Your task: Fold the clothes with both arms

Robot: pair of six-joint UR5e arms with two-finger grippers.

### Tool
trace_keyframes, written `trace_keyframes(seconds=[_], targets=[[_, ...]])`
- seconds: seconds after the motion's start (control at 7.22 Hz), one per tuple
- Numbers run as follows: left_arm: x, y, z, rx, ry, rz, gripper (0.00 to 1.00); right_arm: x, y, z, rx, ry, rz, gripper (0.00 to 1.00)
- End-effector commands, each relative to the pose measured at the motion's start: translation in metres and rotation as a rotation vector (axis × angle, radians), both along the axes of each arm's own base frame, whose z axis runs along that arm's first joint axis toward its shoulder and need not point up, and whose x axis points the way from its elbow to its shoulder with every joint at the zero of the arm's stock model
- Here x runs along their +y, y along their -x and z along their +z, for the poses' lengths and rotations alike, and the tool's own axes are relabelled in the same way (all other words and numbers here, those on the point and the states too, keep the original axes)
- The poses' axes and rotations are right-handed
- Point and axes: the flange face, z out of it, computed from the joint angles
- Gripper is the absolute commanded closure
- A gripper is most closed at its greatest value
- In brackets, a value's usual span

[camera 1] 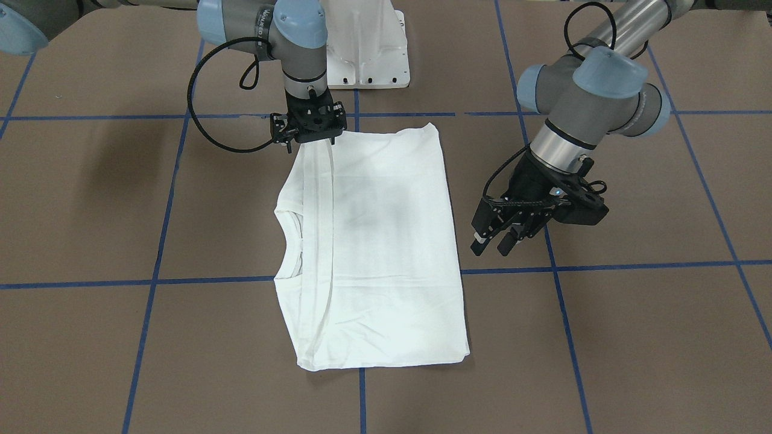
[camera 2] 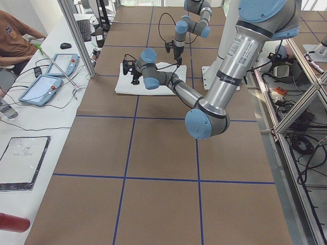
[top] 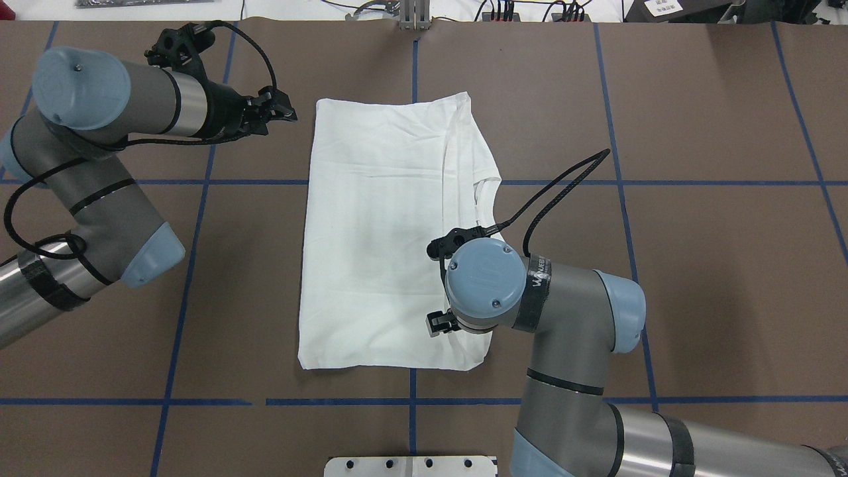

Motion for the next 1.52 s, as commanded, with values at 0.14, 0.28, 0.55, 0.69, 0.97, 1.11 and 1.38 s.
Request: trace_keyframes(seconds=[0.14,0.28,0.55,0.69,0.97,1.11,1.38], targets=[[0.000,0.000,0.000,0.002,0.006,-0.001,0.35,0.014,0.021,0.015,0.066,-0.028,-0.036,0.00],[0.001,-0.001,0.000,0.003,0.007,0.000,0.35,0.013,0.018,0.023,0.080,-0.027,-0.036,0.00],[0.001,-0.001,0.000,0.004,0.006,0.000,0.35,0.000,-0.018,0.057,0.137,-0.043,-0.043,0.00],[0.002,0.000,-0.003,0.010,0.004,-0.001,0.35,0.009,-0.049,0.074,0.139,-0.046,-0.046,0.00],[0.003,0.003,-0.007,0.016,-0.003,-0.003,0.35,0.016,-0.057,0.054,0.120,-0.050,-0.046,0.00],[0.004,0.002,-0.007,0.016,-0.003,-0.001,0.35,0.012,-0.053,0.025,0.061,0.008,0.058,0.00],[0.004,0.004,-0.010,0.022,-0.001,-0.006,0.34,0.030,-0.032,0.017,-0.126,0.322,0.434,0.00]])
